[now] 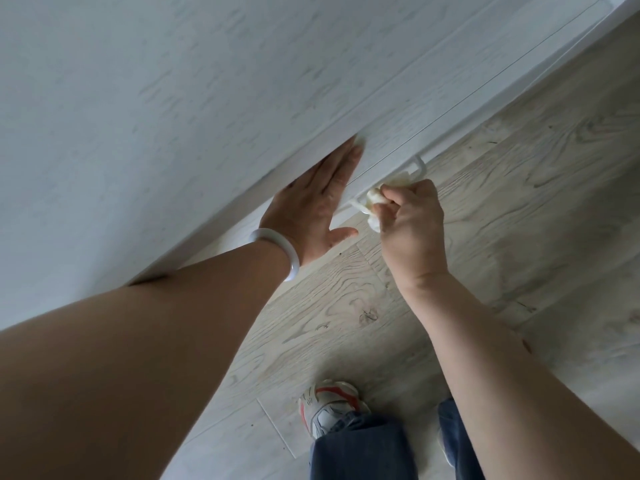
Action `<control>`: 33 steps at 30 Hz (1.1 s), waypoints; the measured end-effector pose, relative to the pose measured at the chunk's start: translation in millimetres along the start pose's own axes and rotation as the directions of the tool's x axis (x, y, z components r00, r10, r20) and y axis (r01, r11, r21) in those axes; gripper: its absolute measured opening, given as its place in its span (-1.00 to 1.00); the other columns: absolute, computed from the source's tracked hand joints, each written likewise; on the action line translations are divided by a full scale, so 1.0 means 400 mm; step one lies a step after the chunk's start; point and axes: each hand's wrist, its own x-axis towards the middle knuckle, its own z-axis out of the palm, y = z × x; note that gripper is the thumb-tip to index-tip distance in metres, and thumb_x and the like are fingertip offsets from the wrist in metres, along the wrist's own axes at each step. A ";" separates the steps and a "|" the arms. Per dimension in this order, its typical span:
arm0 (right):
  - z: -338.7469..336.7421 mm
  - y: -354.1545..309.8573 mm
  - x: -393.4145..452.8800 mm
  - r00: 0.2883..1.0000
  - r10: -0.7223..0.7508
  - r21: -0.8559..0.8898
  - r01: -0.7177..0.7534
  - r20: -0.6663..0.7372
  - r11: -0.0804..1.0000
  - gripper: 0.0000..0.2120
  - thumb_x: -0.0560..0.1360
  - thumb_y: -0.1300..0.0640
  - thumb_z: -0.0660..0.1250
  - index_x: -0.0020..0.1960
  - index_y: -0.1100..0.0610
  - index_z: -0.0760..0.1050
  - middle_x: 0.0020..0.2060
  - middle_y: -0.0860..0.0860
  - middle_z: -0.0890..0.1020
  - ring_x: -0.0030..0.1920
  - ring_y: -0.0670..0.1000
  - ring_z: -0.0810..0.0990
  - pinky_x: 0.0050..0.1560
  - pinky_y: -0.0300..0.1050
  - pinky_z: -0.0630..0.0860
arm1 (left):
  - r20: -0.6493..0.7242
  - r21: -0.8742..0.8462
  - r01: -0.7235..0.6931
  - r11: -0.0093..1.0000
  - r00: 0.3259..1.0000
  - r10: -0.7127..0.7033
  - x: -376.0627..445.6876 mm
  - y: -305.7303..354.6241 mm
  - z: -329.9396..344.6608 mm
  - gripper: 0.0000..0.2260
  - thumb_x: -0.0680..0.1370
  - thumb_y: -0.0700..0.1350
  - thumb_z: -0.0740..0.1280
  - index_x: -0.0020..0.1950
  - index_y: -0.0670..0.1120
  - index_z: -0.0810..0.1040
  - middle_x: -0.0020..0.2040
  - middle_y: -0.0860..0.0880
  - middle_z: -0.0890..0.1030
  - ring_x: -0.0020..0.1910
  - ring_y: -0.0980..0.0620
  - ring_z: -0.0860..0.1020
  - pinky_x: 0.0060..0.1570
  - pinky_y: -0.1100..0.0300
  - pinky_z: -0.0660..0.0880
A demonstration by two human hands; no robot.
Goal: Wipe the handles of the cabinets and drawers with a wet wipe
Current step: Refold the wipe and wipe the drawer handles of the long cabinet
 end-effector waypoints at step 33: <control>-0.111 0.082 0.122 0.678 -0.515 -0.260 0.704 0.525 0.661 -0.83 0.57 0.05 0.29 -0.03 0.13 0.59 -0.52 -0.05 0.47 -0.61 -0.05 0.32 -0.54 -0.32 0.18 | -0.026 0.050 -0.042 0.998 0.999 0.043 0.002 -0.002 0.008 0.03 0.38 0.32 0.37 0.58 -0.15 -0.11 0.59 -0.08 -0.08 0.57 -0.02 -0.08 0.35 0.27 -0.54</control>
